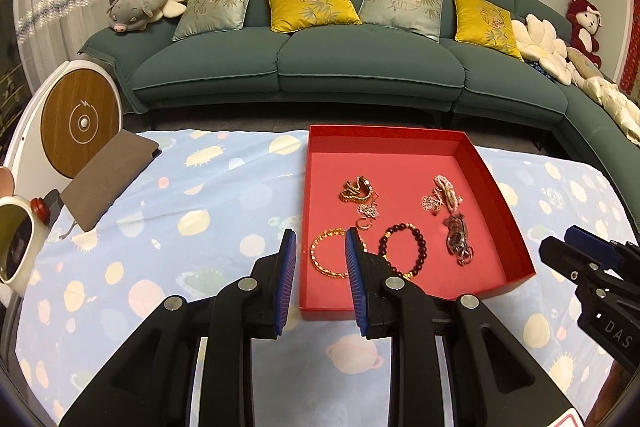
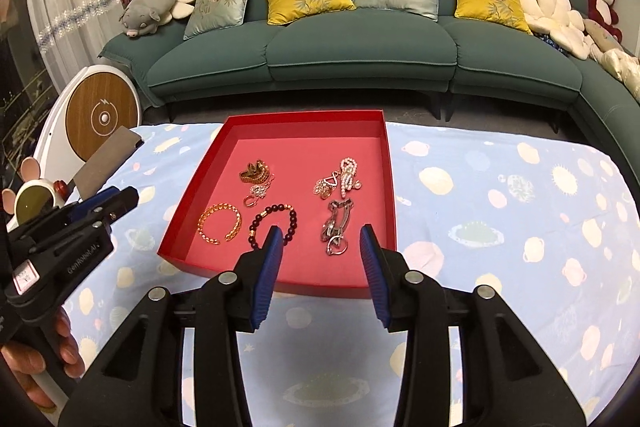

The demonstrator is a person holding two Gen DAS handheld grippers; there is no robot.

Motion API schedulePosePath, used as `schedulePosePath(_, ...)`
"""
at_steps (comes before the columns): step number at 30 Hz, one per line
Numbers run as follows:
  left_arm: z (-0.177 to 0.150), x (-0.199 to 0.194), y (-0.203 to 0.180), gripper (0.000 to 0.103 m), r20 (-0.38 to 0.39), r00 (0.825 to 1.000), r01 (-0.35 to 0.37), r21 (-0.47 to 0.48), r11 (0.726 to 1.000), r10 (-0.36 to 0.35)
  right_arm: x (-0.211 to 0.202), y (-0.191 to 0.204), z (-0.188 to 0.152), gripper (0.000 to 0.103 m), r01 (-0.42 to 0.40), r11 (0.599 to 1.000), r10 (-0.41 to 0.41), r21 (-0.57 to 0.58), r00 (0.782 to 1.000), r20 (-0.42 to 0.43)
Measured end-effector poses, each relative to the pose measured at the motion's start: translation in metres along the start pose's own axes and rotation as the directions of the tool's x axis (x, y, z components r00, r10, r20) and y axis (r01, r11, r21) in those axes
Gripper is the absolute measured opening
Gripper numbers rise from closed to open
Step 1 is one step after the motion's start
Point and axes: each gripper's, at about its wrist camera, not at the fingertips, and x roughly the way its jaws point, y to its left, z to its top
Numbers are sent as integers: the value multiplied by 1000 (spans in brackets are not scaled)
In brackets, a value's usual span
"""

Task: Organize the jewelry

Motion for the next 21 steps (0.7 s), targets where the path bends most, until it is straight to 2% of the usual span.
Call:
schedulePosePath(5,-6,5,-8,24,-16,1000,2,14,1000,-2,4,7,-4,41,25,999,-25,-46,1000,-3)
schedulePosePath(9,-11,14,-10,34,-35,999,-7,23,1000,8,6,4,-8,48,37,998,-38,-44,999,-3)
schedulePosePath(11,-14,18,-10,35,-45,999,-2,27,1000,4,9,3,-10,49,44,998,-45,-45,999,-11)
schedulePosePath(15,-17,19,-12,48,-48,999,-8,43,999,11,15,-3,-17,52,54,998,-55,-38,998,-31)
schedulePosePath(21,-22,25,-17,56,-68,998,-7,42,999,9,22,-5,-25,56,61,997,-63,-39,997,-49)
